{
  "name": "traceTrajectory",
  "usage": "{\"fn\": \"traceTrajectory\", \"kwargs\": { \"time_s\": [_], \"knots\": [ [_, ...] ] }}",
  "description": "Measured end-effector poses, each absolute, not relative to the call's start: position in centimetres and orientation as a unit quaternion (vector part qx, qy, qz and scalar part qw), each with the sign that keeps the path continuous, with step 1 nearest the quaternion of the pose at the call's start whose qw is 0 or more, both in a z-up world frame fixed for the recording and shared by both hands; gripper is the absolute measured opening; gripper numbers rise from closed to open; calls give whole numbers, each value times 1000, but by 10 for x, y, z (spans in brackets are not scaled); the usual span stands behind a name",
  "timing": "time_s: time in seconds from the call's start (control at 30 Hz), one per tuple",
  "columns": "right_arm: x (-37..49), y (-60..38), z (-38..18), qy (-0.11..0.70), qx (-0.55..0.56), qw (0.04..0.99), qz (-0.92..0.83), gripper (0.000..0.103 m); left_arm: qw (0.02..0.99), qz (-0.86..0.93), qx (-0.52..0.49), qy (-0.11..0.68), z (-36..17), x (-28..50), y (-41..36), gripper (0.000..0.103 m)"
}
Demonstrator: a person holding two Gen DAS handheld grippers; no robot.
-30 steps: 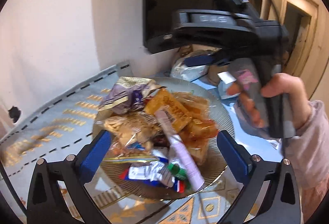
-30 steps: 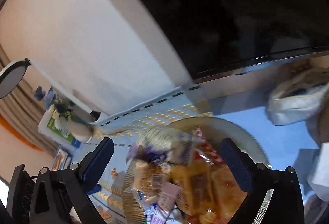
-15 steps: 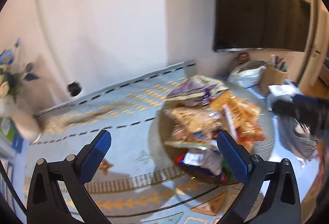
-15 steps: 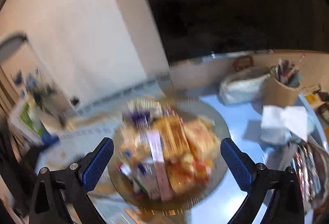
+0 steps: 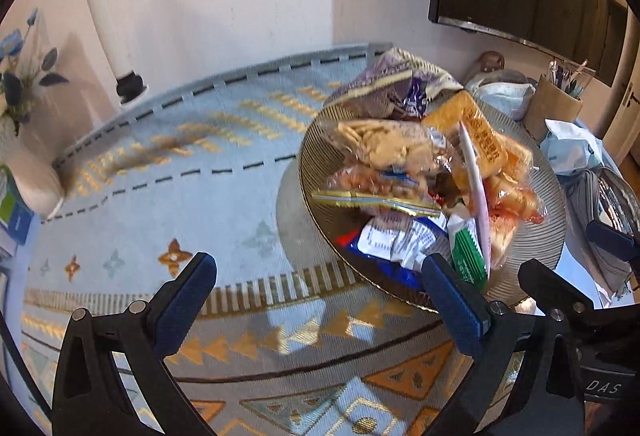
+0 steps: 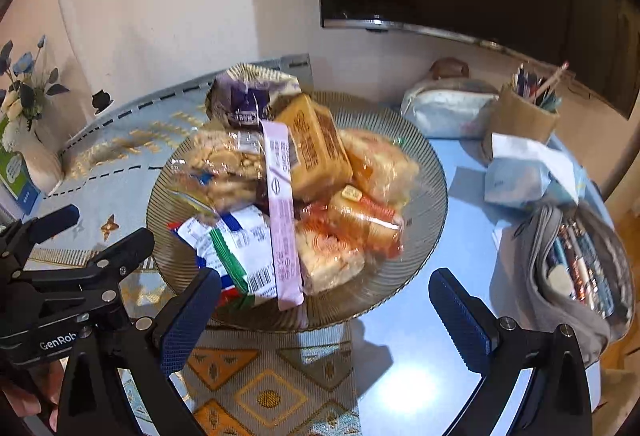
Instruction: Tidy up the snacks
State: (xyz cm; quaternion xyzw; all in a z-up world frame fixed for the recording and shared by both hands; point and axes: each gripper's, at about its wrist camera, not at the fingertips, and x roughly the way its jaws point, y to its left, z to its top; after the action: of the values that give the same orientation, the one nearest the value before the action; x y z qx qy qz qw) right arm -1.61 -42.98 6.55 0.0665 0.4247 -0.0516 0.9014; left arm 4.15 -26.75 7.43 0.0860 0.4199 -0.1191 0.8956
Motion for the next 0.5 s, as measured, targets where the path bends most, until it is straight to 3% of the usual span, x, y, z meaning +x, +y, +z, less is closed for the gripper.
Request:
{"fn": "traceTrajectory", "kwargs": {
  "time_s": [0.5],
  "knots": [
    [-12, -428, 61, 433, 65, 898, -50, 103, 895, -105, 91, 424, 71, 44, -263, 102]
  ]
}}
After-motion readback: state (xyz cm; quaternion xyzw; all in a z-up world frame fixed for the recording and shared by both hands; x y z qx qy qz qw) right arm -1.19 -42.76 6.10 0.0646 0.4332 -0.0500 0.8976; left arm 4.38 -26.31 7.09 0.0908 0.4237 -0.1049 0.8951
